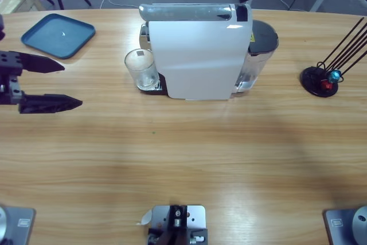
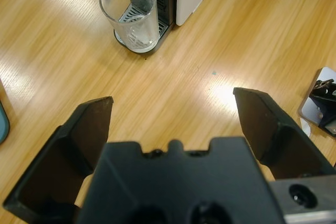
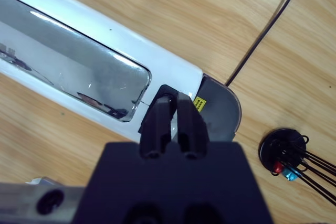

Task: Pour coffee

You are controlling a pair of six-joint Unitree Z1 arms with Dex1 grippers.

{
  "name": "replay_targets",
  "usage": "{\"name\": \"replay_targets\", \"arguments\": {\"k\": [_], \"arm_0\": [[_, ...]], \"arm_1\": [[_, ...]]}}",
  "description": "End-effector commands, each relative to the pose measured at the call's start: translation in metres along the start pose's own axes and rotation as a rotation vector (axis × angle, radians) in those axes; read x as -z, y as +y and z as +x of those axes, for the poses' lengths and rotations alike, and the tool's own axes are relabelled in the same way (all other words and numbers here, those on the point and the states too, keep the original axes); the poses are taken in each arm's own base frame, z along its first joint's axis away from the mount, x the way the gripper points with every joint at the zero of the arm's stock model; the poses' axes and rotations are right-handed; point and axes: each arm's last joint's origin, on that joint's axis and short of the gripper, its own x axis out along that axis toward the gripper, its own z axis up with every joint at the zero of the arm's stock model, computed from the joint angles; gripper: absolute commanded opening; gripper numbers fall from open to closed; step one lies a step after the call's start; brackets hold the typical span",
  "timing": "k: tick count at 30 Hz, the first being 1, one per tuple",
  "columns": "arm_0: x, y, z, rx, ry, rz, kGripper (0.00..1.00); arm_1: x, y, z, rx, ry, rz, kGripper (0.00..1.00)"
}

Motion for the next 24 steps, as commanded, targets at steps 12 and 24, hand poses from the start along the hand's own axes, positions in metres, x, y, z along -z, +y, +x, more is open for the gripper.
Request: {"name": "replay_targets", "arguments": {"k": [12,24], "arm_0": [[0.009,0.000,0.010,0.005,0.034,-0.018,1.000],[0.007,-0.006,-0.007,-0.018,-0.031,-0.044,1.000]], "arm_1": [[0.002,0.008,-0.007,-0.020,-0.026,-0.086,0.000],[0.073,0.004,-0.075,-0.032,-0.180,-0.092,1.000]]}}
